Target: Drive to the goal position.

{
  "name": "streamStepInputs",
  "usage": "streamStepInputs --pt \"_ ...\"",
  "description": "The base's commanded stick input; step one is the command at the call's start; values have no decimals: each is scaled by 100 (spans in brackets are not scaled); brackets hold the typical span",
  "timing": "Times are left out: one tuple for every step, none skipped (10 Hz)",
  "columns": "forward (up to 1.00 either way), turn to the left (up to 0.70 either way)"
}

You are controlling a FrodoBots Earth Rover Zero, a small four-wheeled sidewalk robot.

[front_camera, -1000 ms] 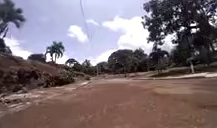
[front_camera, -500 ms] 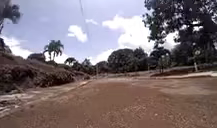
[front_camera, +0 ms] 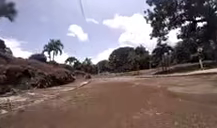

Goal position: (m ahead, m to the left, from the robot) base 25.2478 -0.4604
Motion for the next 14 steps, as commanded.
streamStepInputs --pt "70 0" --pt "70 0" --pt "70 0" --pt "70 0" --pt "70 0" --pt "70 0" --pt "70 0" --pt "70 0" --pt "70 0" --pt "70 0" --pt "70 0" --pt "70 0" --pt "70 0" --pt "70 0"
